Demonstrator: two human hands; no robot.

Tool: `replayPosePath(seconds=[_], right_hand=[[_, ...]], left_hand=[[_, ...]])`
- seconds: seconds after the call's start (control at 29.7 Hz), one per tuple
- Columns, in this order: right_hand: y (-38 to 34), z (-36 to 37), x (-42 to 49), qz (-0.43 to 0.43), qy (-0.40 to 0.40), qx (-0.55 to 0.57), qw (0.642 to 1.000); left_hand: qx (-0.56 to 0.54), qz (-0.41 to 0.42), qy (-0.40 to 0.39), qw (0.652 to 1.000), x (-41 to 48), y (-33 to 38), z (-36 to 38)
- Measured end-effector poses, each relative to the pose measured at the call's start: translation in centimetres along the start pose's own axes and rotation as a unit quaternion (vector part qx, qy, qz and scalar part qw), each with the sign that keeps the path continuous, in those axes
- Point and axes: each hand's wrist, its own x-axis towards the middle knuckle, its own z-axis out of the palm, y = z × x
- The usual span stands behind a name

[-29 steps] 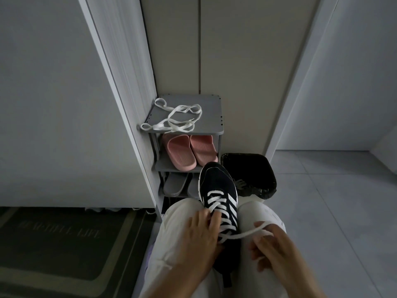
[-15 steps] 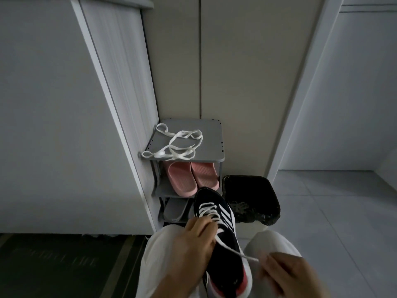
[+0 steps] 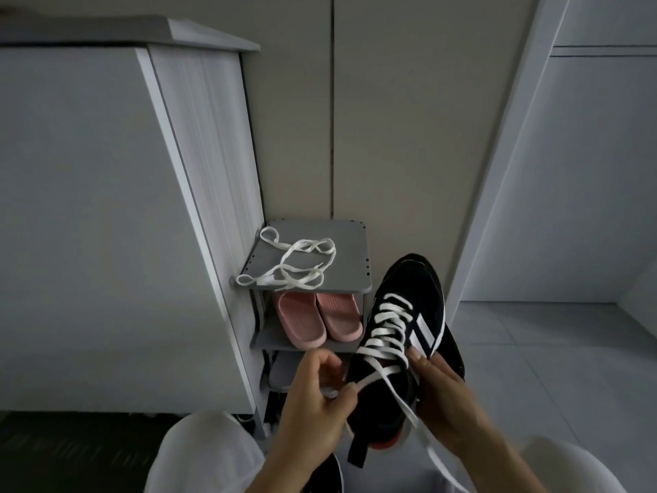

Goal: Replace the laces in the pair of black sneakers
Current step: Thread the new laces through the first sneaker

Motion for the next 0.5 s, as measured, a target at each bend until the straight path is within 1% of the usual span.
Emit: replayPosePath(seconds=[0.03, 0.07, 0.13, 0.17, 0.24, 0.3, 0.34, 0.4, 0.5], right_hand=[[-0.1, 0.1, 0.0, -0.020, 0.007, -0.009, 1.000], [-0.3, 0.5, -0.2, -0.038, 0.010, -0.019, 0.999], [-0.5, 1.0, -0.3, -0.071, 0.019, -0.037, 0.997], [-0.5, 1.2, -0.3, -0.085, 0.026, -0.040, 0.995], [-0.6, 1.5, -0.3, -0.109, 0.049, -0.044, 0.992], [-0.6, 1.2, -0.2, -0.124, 0.067, -0.041, 0.989], [-0.6, 1.1, -0.2, -0.129, 0.071, -0.037, 0.988], [-0.7, 0.8, -0.2, -0.137, 0.076, -0.030, 0.987], [-0.5, 0.3, 0.0, -0.141, 0.082, -0.027, 0.986]], left_hand=[[-0.023, -0.037, 0.007, 0.999, -0.2, 0.1, 0.3], [-0.003, -0.042, 0.025, 0.999, -0.2, 0.1, 0.7], [0.083, -0.013, 0.071, 0.994, -0.1, 0.4, 2.0], [0.108, -0.004, 0.093, 0.990, -0.1, 0.6, 2.5], [0.122, 0.027, 0.117, 0.985, 0.2, 1.0, 3.4], [0.141, 0.070, 0.111, 0.981, 0.4, 1.2, 4.2], [0.154, 0.076, 0.102, 0.980, 0.5, 1.3, 4.4], [0.175, 0.065, 0.087, 0.979, 0.8, 1.7, 4.6], [0.157, 0.027, 0.058, 0.986, 1.1, 1.5, 5.0]])
